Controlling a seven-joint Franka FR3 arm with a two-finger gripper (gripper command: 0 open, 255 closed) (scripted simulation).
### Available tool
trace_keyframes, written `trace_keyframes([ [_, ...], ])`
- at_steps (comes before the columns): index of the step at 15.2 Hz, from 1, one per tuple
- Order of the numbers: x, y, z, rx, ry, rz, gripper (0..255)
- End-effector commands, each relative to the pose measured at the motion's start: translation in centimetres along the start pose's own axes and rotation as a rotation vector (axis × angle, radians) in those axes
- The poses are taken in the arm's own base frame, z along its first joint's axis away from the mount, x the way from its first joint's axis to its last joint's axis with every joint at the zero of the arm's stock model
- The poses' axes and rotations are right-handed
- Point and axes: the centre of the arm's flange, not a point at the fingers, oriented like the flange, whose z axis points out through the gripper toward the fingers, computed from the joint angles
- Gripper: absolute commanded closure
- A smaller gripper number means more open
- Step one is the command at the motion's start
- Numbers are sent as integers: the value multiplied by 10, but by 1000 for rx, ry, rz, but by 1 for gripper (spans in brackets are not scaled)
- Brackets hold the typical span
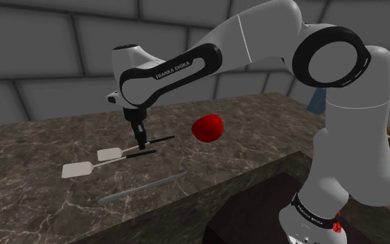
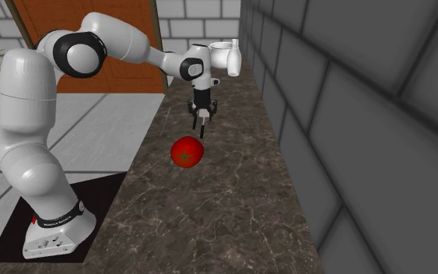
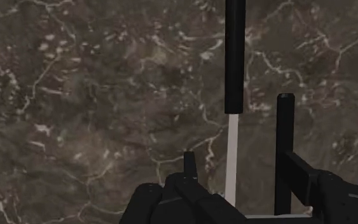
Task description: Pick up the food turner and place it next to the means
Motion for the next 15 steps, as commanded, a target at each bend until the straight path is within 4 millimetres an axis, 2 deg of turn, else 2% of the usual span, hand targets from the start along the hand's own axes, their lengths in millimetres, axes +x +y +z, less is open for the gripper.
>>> trace_keyframes([
  [1, 0, 0, 0, 0, 0, 0, 0],
  [4, 0, 0, 0, 0, 0, 0, 0],
  [8, 0, 0, -50, 0, 0, 0, 0],
  [15, 0, 0, -50, 0, 0, 0, 0],
])
